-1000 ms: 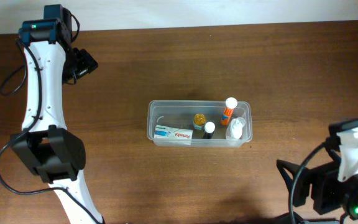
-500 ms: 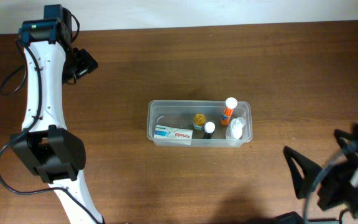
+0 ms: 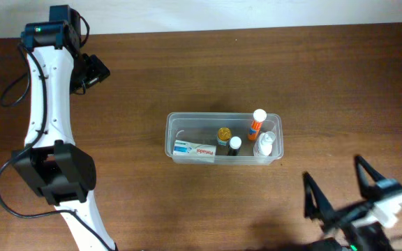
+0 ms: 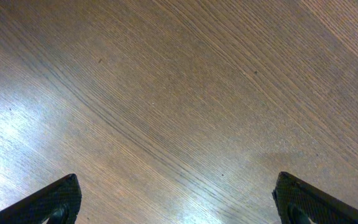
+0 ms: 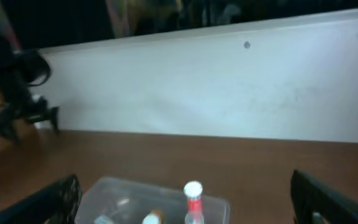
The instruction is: Pack container
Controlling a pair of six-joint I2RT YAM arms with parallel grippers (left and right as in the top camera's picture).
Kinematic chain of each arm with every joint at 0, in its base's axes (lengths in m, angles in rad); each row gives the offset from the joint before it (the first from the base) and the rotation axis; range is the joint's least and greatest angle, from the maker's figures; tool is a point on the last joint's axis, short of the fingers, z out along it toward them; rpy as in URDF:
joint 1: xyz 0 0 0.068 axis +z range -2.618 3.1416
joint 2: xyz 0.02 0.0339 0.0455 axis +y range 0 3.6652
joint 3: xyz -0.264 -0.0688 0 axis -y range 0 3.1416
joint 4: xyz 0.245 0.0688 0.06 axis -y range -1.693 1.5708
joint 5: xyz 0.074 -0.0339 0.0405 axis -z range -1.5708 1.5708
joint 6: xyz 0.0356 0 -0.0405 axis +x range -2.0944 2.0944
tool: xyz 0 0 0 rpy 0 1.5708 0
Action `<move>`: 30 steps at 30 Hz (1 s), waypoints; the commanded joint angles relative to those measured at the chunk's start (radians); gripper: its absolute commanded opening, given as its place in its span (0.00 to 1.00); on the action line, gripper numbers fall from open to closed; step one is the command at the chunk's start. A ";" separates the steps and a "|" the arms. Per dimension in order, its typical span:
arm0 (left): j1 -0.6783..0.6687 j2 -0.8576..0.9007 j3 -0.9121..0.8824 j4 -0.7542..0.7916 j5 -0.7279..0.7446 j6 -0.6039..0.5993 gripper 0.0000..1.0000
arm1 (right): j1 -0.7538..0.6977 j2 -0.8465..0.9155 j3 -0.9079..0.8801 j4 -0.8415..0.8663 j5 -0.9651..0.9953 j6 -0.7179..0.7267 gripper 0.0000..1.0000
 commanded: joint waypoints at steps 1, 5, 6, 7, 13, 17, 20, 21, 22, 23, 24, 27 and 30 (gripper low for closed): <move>0.003 -0.028 0.011 -0.001 -0.011 0.012 1.00 | -0.029 -0.069 -0.183 0.160 -0.016 0.001 0.98; 0.003 -0.028 0.011 -0.001 -0.011 0.012 0.99 | -0.044 -0.119 -0.369 0.392 -0.016 0.001 0.98; 0.003 -0.028 0.011 -0.001 -0.011 0.012 0.99 | -0.048 -0.127 -0.402 0.438 -0.016 0.001 0.98; 0.003 -0.028 0.011 0.000 -0.011 0.012 0.99 | -0.053 -0.135 -0.439 0.486 -0.016 0.001 0.98; 0.003 -0.028 0.011 -0.001 -0.011 0.012 0.99 | -0.075 -0.139 -0.575 0.667 0.003 0.001 0.98; 0.003 -0.028 0.011 -0.001 -0.011 0.012 0.99 | -0.076 -0.139 -0.632 0.709 0.043 0.000 0.98; 0.003 -0.028 0.011 -0.001 -0.011 0.012 0.99 | -0.076 -0.139 -0.658 0.714 0.067 0.000 0.98; 0.003 -0.028 0.011 -0.001 -0.011 0.012 0.99 | -0.076 -0.139 -0.664 0.714 0.068 -0.002 0.98; 0.003 -0.028 0.011 -0.001 -0.011 0.012 1.00 | -0.076 -0.139 -0.673 0.717 0.067 -0.020 0.98; 0.003 -0.028 0.011 -0.001 -0.011 0.012 0.99 | -0.076 -0.139 -0.681 0.720 0.068 -0.023 0.98; 0.003 -0.028 0.011 -0.001 -0.011 0.012 0.99 | -0.076 -0.139 -0.690 0.720 0.068 -0.024 0.98; 0.003 -0.028 0.011 -0.001 -0.011 0.012 0.99 | -0.076 -0.139 -0.711 0.719 0.067 -0.036 0.98; 0.003 -0.028 0.011 -0.001 -0.011 0.012 1.00 | -0.076 -0.139 -0.730 0.720 0.066 -0.043 0.98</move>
